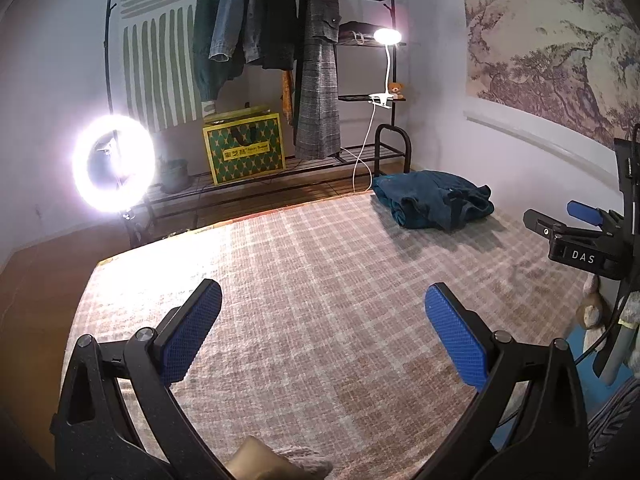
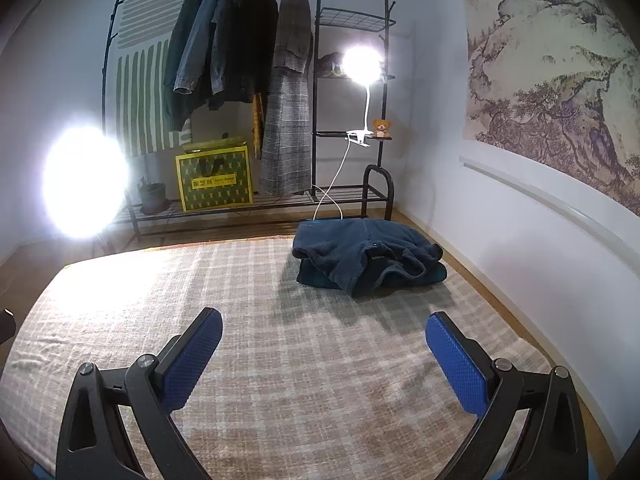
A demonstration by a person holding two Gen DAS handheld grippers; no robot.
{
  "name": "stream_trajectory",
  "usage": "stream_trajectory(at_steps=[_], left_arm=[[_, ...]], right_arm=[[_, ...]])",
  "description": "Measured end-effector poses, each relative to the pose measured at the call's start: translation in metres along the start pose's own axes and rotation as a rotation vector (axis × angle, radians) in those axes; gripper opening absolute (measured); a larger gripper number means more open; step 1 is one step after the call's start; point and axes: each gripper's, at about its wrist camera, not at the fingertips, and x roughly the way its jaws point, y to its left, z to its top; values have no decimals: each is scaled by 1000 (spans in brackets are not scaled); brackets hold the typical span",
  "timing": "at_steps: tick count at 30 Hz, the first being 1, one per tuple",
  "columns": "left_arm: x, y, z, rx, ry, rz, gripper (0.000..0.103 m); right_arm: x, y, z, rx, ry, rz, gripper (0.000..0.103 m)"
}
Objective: Fold large clothes
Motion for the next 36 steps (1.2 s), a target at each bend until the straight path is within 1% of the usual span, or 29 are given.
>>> stream_trajectory(at_steps=[8, 30, 36], left_arm=[[1, 2, 1, -2, 0, 3, 103], [3, 4, -1, -22, 14, 7, 103], [2, 5, -1, -19, -10, 16, 103]], right_arm=[[1, -1, -1, 15, 10, 3, 103], [0, 3, -6, 9, 21, 2, 103], [1, 3, -6, 8, 23, 4, 103]])
